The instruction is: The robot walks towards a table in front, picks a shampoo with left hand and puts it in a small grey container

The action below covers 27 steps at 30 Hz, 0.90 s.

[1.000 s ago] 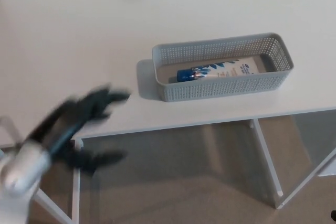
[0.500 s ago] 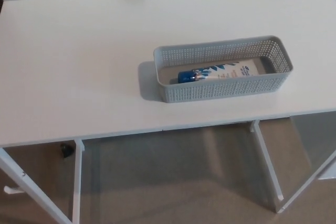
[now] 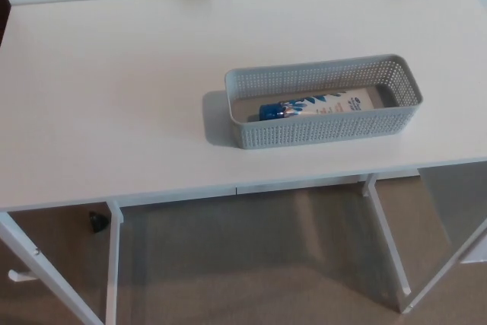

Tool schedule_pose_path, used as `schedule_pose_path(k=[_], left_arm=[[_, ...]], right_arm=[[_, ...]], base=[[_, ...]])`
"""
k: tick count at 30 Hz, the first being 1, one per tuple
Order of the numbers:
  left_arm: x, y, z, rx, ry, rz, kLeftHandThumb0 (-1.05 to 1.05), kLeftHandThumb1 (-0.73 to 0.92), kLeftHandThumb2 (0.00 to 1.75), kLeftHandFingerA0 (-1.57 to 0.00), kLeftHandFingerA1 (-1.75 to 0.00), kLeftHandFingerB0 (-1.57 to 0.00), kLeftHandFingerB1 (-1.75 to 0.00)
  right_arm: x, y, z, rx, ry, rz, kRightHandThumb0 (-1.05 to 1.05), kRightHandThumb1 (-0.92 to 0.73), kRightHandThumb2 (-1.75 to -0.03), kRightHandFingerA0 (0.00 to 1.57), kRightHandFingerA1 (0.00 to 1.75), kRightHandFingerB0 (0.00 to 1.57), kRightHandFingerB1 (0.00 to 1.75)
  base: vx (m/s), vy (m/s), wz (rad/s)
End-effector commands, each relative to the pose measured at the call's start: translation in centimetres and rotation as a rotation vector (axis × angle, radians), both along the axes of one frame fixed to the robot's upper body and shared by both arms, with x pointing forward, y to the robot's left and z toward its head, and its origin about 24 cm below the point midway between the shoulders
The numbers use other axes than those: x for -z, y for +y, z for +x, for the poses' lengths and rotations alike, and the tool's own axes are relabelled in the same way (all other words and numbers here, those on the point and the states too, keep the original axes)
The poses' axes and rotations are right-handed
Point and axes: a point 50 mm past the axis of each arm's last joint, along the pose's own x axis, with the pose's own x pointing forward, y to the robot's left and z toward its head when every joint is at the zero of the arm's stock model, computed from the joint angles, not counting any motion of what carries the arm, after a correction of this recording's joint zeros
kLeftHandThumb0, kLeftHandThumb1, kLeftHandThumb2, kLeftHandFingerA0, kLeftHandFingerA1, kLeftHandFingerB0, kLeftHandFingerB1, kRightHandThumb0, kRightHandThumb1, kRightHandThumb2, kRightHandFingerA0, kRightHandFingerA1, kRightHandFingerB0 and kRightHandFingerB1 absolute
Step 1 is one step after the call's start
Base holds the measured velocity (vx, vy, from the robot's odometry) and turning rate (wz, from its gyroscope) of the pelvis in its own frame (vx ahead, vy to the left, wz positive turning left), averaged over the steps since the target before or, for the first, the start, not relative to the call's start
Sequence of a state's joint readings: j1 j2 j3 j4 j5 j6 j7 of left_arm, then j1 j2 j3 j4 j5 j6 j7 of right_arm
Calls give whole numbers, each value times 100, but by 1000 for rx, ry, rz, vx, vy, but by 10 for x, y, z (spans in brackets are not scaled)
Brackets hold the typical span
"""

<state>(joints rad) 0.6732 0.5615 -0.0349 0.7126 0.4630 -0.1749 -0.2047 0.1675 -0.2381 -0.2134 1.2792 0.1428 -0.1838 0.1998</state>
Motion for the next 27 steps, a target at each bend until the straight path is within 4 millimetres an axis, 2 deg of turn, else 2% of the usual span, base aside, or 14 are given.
schedule_pose_path(k=[1,9,10,11,12,15,16,17,18,19,22,24,25,27], left_arm=[[18,4,52,37,-255,151,-45,56,57,-69,-62,-28,-31],[34,1,74,-305,-370,212,-55,58,58,-60,-45,-34,-36],[36,1,66,-532,-385,102,-57,65,60,-45,-39,-30,-33],[37,2,66,-567,-389,80,-57,68,61,-48,-38,-36,-34],[36,2,67,-571,-384,71,-64,58,89,-50,-53,-31,-46],[35,5,63,-595,-366,46,-66,59,89,-49,-53,-25,-44],[34,6,66,-591,-370,37,-62,74,63,-48,-37,-28,-31],[33,8,73,-576,-377,23,-63,73,62,-51,-38,-27,-30],[33,8,75,-570,-378,22,-63,73,62,-51,-38,-27,-30],[33,6,76,-567,-386,7,-69,60,90,-47,-53,-21,-43],[33,6,76,-568,-387,3,-69,60,90,-47,-53,-21,-43],[37,0,78,-457,-332,3,-77,63,91,-48,-52,-17,-40],[37,0,77,-448,-327,6,-68,72,63,-54,-39,-23,-29],[38,-1,75,-445,-321,4,-69,73,63,-50,-38,-22,-28]], right_arm=[[-6,-11,5,-48,-15,-58,-30,-63,-58,70,51,59,46],[-5,-9,7,-57,-12,-51,-33,-63,-58,66,50,58,45],[-5,-10,12,-65,-16,-50,-36,-51,-90,61,65,50,59],[-6,-10,18,-81,-30,-53,-35,-51,-90,59,65,46,58],[-7,-10,22,-86,-42,-50,-37,-64,-58,62,47,55,43],[-8,-10,27,-82,-53,-46,-36,-64,-58,63,47,56,43],[-8,-11,31,-87,-59,-45,-35,-63,-58,63,47,58,44],[-10,-12,39,-97,-71,-47,-35,-50,-90,59,65,47,58],[-10,-12,41,-103,-74,-53,-35,-50,-90,59,65,47,58],[-11,-13,42,-110,-81,-54,-37,-63,-58,64,48,57,44],[-11,-13,42,-111,-81,-54,-37,-63,-58,64,48,57,44],[-11,-12,45,-274,-20,-100,-34,-66,-58,67,49,57,41],[-10,-11,45,-292,-10,-103,-33,-65,-58,64,50,57,42],[-10,-10,43,-298,-10,-104,-33,-64,-57,65,50,57,42]], base=[[0,0,0],[0,0,0],[0,0,0],[0,0,0],[0,0,0],[0,0,0],[0,0,0],[0,0,0],[0,0,0],[0,0,0],[0,0,0],[0,0,0],[0,0,0],[0,0,0]])
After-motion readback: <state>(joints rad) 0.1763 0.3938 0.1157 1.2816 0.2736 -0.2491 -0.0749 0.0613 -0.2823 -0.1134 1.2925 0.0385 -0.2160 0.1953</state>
